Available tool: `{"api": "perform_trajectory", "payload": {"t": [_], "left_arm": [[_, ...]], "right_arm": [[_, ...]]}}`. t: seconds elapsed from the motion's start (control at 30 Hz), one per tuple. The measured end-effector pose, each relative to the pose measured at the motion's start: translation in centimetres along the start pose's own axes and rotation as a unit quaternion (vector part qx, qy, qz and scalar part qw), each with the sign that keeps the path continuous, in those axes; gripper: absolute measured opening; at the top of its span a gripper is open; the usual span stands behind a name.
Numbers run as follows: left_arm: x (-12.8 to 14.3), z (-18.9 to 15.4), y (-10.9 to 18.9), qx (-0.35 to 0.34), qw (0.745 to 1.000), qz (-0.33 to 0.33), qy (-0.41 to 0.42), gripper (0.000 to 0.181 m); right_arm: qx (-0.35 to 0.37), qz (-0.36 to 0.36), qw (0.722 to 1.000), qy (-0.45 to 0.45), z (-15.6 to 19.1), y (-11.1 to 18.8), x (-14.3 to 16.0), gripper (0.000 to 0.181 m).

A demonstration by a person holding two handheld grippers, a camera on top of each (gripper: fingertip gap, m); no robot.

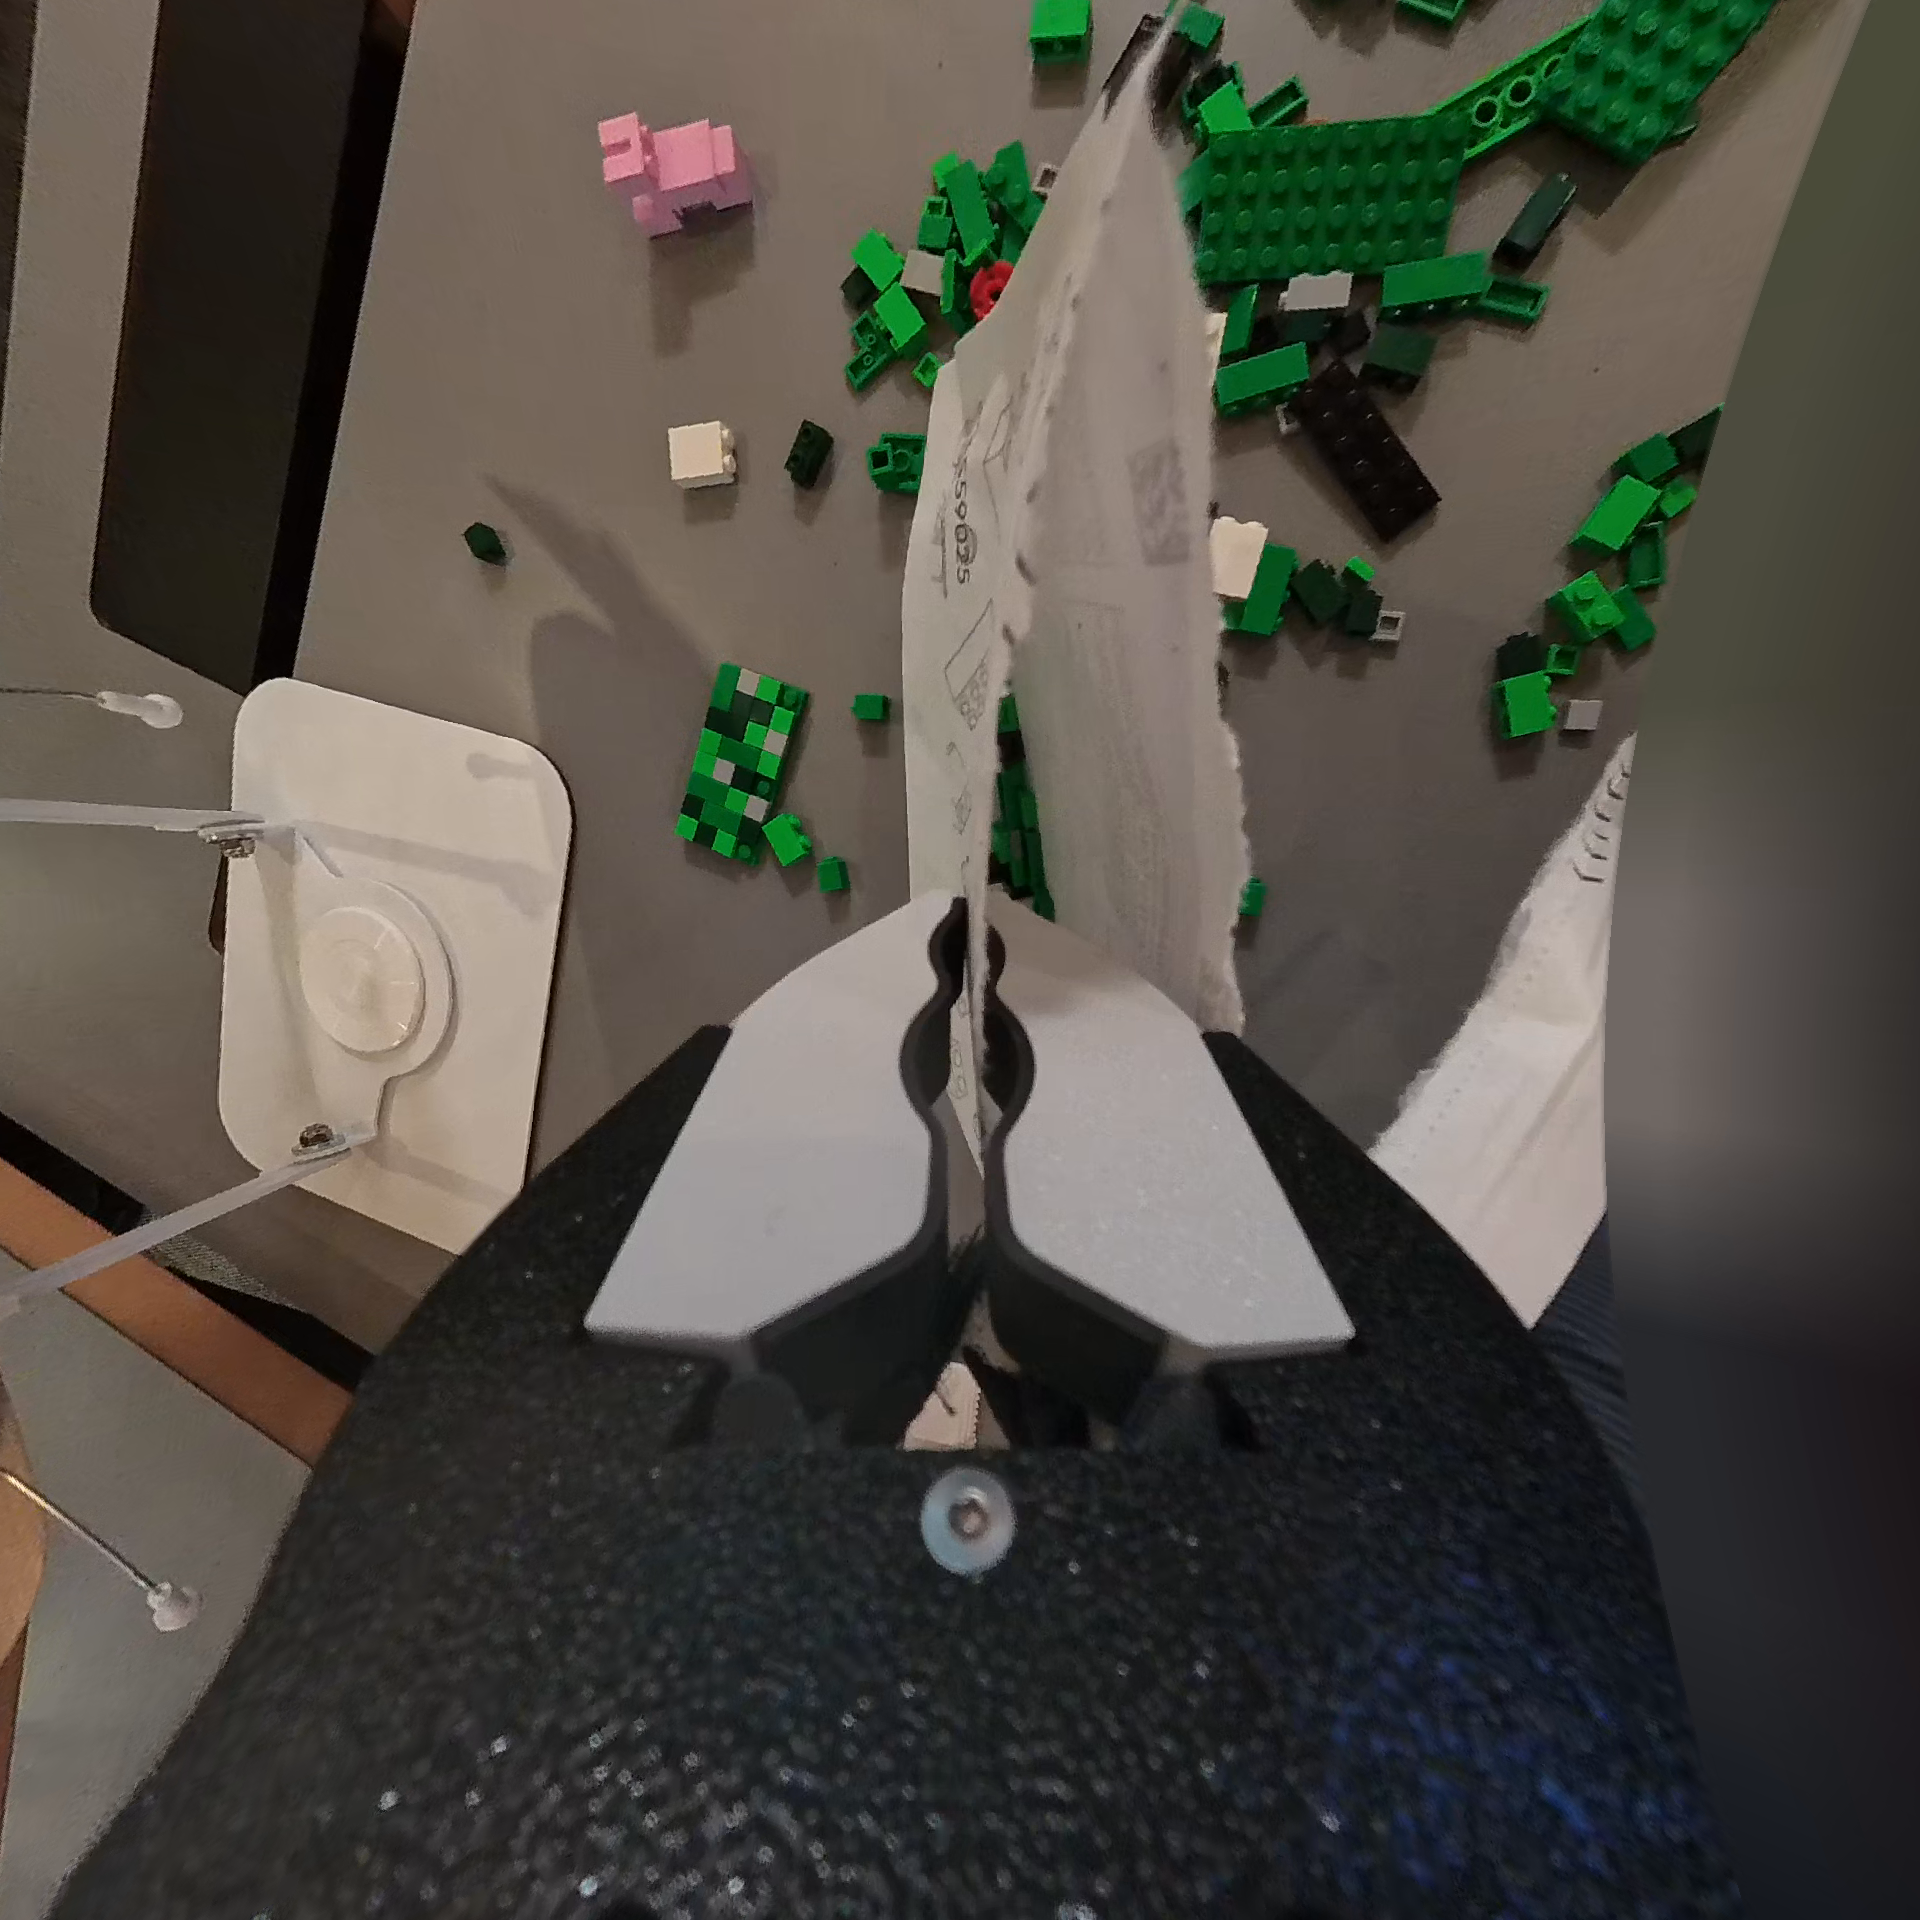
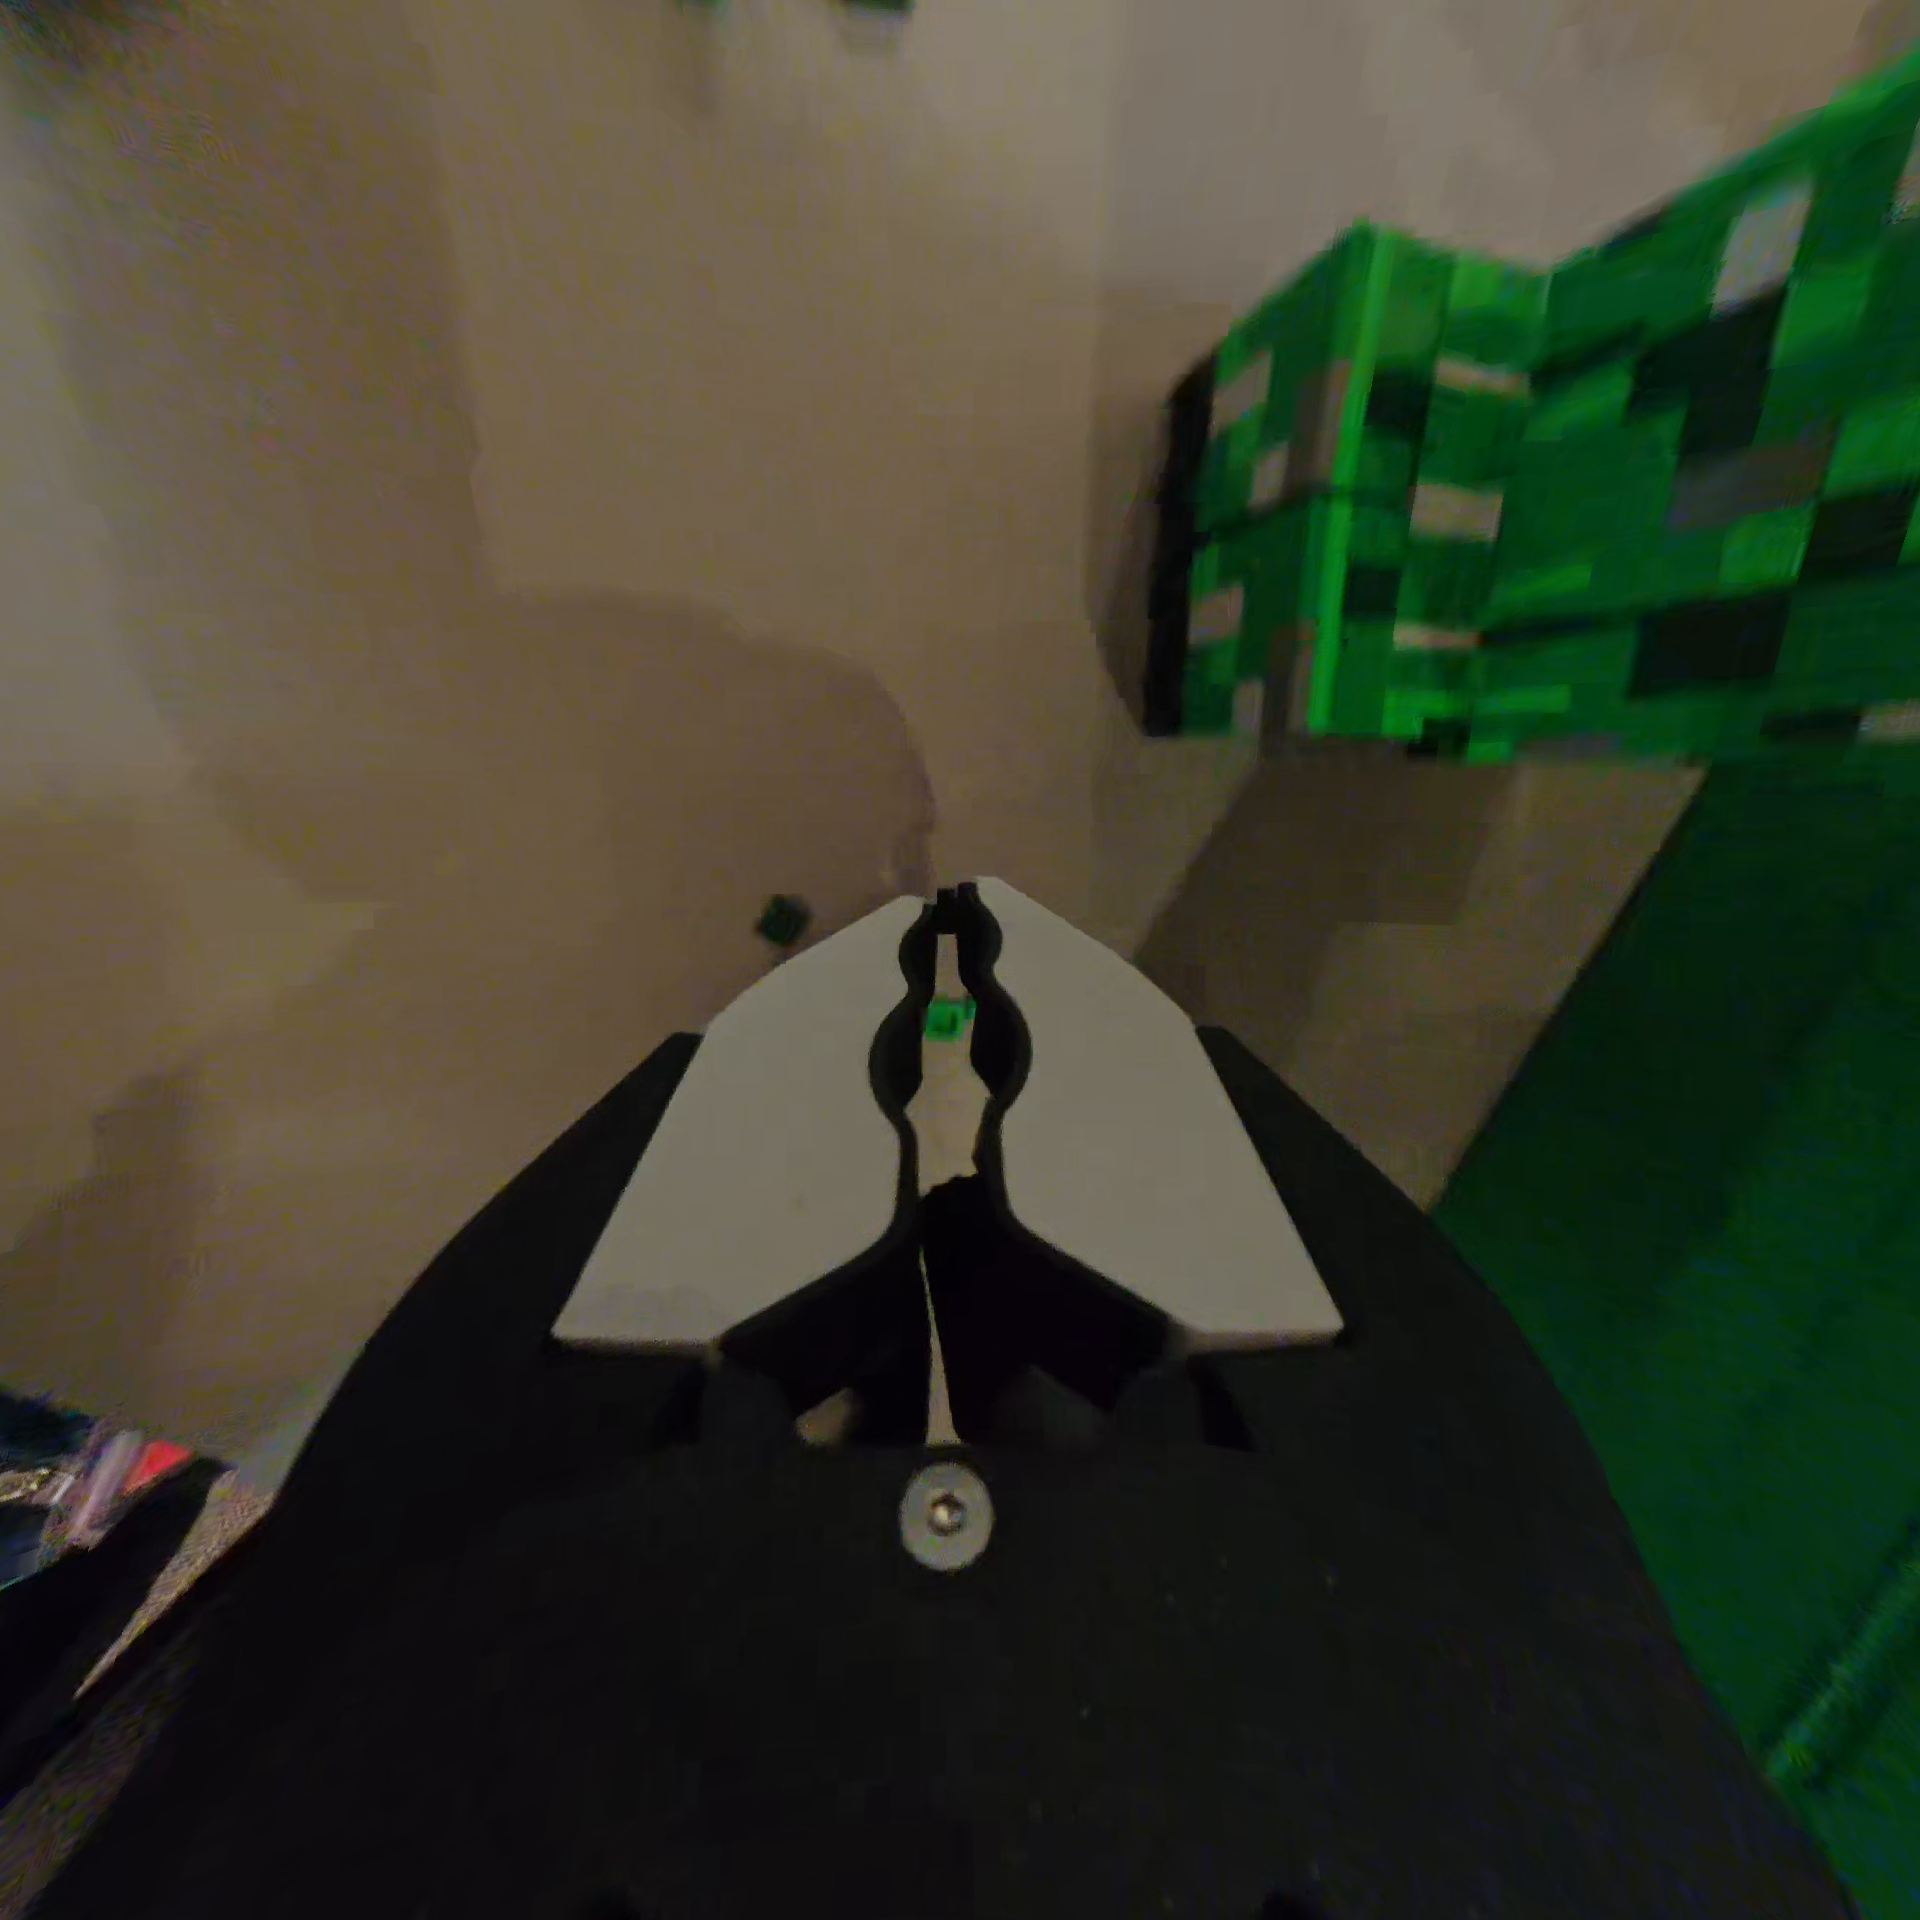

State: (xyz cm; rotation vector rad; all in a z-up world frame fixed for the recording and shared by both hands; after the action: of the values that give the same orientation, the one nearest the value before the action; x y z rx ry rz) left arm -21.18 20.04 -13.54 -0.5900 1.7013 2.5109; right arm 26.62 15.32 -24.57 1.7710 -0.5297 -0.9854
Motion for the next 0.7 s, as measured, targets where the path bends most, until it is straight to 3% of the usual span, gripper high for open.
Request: {"api": "perform_trajectory", "payload": {"t": [0.23, 0.57, 0.7], "left_arm": [[0.1, 0.0, 0.0, 0.0, 1.0, 0.003, 0.003, 0.0], [0.1, 0.0, -0.1, 0.002, 1.0, 0.004, 0.002, 0.0], [0.0, -0.1, -0.1, 0.002, 1.0, 0.004, 0.002, 0.0]], "right_arm": [[0.002, 0.011, 1.0, -0.006, -0.2, -0.2, 1.2, 0.027], [-0.032, 0.005, 0.999, -0.015, 0.1, 0.2, 1.4, 0.038], [-0.036, -0.009, 0.999, -0.016, 0.2, 0.4, 1.5, 0.032]]}}
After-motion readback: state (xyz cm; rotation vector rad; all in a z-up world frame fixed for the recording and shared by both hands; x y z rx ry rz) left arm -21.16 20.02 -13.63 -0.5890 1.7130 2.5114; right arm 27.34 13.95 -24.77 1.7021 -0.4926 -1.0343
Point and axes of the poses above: each gripper's, where its closed fingertips meet, y back along the fingers, x out of its underside, z = x × y across the jaws, the point moved 8 cm from there along y, back along the fingers, and after that the axes turned 11 degrees about -y, right-handed, at the moved point
